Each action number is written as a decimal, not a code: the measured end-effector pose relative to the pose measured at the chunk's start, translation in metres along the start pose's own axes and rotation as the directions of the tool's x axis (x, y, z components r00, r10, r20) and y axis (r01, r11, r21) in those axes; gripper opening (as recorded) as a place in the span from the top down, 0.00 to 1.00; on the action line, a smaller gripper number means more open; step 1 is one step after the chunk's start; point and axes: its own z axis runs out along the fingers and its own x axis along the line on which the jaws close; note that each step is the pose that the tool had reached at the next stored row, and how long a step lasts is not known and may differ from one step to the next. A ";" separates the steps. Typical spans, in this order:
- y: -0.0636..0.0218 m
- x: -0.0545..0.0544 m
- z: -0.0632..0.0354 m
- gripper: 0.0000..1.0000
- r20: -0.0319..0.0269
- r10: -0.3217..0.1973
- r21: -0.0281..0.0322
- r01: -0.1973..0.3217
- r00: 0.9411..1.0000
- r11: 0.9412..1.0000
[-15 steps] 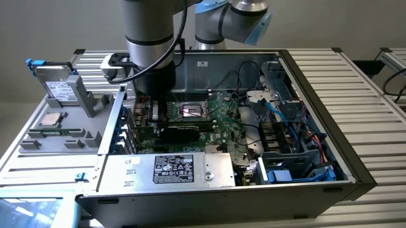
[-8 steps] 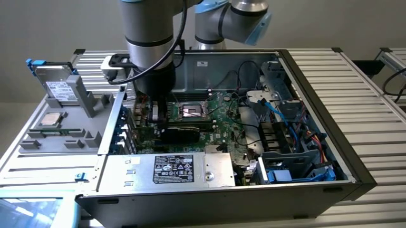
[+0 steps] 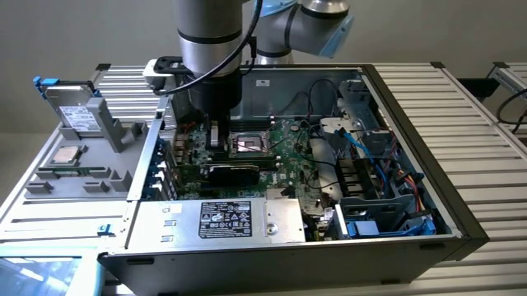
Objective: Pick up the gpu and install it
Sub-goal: 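Press down on the gpu until it lock into place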
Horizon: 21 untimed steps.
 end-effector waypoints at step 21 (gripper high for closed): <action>-0.0122 -0.001 0.0132 0.88 -0.001 0.000 -0.025 0.000 1.000 1.000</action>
